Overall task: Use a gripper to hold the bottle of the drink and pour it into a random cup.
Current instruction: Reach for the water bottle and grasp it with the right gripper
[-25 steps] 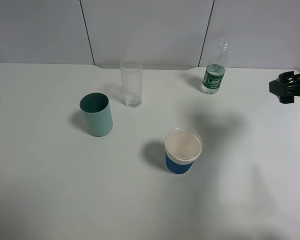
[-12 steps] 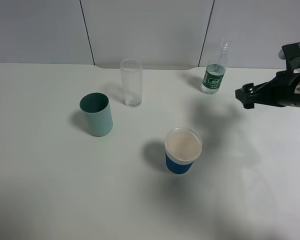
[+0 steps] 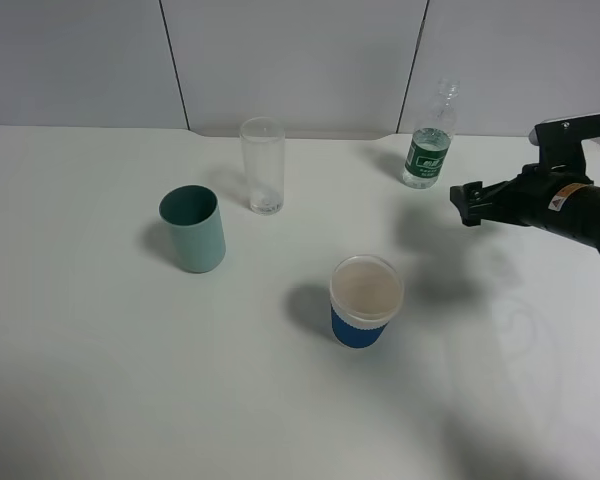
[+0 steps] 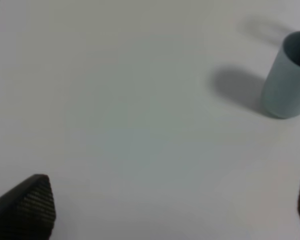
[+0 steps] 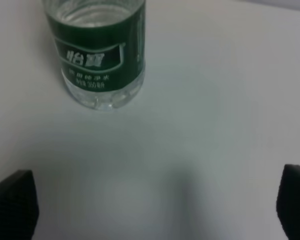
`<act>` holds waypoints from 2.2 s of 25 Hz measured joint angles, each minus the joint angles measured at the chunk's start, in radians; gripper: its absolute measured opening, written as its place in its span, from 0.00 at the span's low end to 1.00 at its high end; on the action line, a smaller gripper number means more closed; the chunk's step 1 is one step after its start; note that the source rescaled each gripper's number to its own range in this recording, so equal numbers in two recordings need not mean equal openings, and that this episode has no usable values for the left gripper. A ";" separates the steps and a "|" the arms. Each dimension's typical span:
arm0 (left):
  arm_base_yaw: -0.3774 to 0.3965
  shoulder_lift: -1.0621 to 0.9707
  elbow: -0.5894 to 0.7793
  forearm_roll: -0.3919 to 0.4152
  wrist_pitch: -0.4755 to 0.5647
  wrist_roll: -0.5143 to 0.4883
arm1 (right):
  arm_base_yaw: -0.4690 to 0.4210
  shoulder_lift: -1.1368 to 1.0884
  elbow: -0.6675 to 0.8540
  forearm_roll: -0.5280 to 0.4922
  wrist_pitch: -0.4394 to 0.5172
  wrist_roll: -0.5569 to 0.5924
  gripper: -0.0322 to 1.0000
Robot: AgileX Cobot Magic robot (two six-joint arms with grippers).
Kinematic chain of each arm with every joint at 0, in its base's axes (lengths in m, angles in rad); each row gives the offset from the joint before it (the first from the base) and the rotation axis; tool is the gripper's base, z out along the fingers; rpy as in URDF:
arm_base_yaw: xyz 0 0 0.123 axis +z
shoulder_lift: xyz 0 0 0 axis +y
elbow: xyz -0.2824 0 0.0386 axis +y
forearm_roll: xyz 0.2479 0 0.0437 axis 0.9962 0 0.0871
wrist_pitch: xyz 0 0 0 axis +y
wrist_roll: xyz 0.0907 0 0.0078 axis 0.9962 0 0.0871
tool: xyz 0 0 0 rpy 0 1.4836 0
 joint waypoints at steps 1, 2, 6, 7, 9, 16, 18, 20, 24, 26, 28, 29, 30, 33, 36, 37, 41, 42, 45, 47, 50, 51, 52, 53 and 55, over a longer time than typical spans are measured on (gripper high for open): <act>0.000 0.000 0.000 0.000 0.000 0.000 | 0.000 0.014 0.000 0.001 -0.033 -0.016 1.00; 0.000 0.000 0.000 0.000 0.000 0.000 | 0.000 0.024 0.000 0.002 -0.060 -0.032 1.00; 0.000 0.000 0.000 0.000 0.000 0.000 | 0.000 0.077 -0.001 0.002 -0.195 -0.051 1.00; 0.000 0.000 0.000 0.000 0.000 0.000 | 0.000 0.092 -0.001 0.002 -0.228 -0.051 1.00; 0.000 0.000 0.000 0.000 0.000 0.000 | 0.000 0.115 -0.008 0.003 -0.276 -0.051 1.00; 0.000 0.000 0.000 0.000 0.000 0.000 | 0.000 0.186 -0.109 -0.023 -0.262 -0.051 1.00; 0.000 0.000 0.000 0.000 0.000 0.000 | 0.000 0.199 -0.143 -0.051 -0.252 -0.050 1.00; 0.000 0.000 0.000 0.000 0.000 0.000 | 0.000 0.215 -0.179 -0.090 -0.235 -0.048 1.00; 0.000 0.000 0.000 0.000 0.000 0.000 | 0.000 0.247 -0.240 -0.161 -0.189 -0.042 1.00; 0.000 0.000 0.000 0.000 0.000 0.000 | 0.000 0.258 -0.257 -0.175 -0.182 -0.042 1.00; 0.000 0.000 0.000 0.000 0.000 0.000 | 0.000 0.264 -0.276 -0.186 -0.174 -0.042 1.00; 0.000 0.000 0.000 0.000 0.000 0.000 | 0.000 0.265 -0.286 -0.194 -0.171 -0.042 1.00; 0.000 0.000 0.000 0.000 0.000 0.000 | 0.000 0.266 -0.295 -0.204 -0.166 -0.042 1.00; 0.000 0.000 0.000 0.000 0.000 0.000 | 0.000 0.266 -0.324 -0.240 -0.162 -0.042 1.00; 0.000 0.000 0.000 0.000 0.000 0.000 | 0.000 0.266 -0.338 -0.247 -0.160 -0.042 1.00; 0.000 0.000 0.000 0.000 0.000 0.000 | 0.000 0.268 -0.343 -0.251 -0.158 -0.042 1.00; 0.000 0.000 0.000 0.000 0.000 0.000 | 0.000 0.291 -0.393 -0.278 -0.150 -0.013 0.99; 0.000 0.000 0.000 0.000 0.000 0.000 | 0.000 0.303 -0.407 -0.279 -0.143 -0.005 0.99; 0.000 0.000 0.000 0.000 0.000 0.000 | 0.000 0.332 -0.438 -0.280 -0.128 0.011 0.99; 0.000 0.000 0.000 0.000 0.000 0.000 | 0.000 0.345 -0.455 -0.284 -0.121 0.013 0.99; 0.000 0.000 0.000 0.000 0.000 0.000 | 0.000 0.360 -0.481 -0.297 -0.120 0.024 0.99; 0.000 0.000 0.000 0.000 0.000 0.000 | 0.000 0.367 -0.488 -0.299 -0.120 0.032 0.99; 0.000 0.000 0.000 0.000 0.000 0.000 | 0.000 0.373 -0.498 -0.301 -0.120 0.041 0.98; 0.000 0.000 0.000 0.000 0.000 0.000 | 0.000 0.382 -0.507 -0.305 -0.120 0.048 0.95; 0.000 0.000 0.000 0.000 0.000 0.000 | 0.002 0.401 -0.524 -0.311 -0.118 0.068 0.90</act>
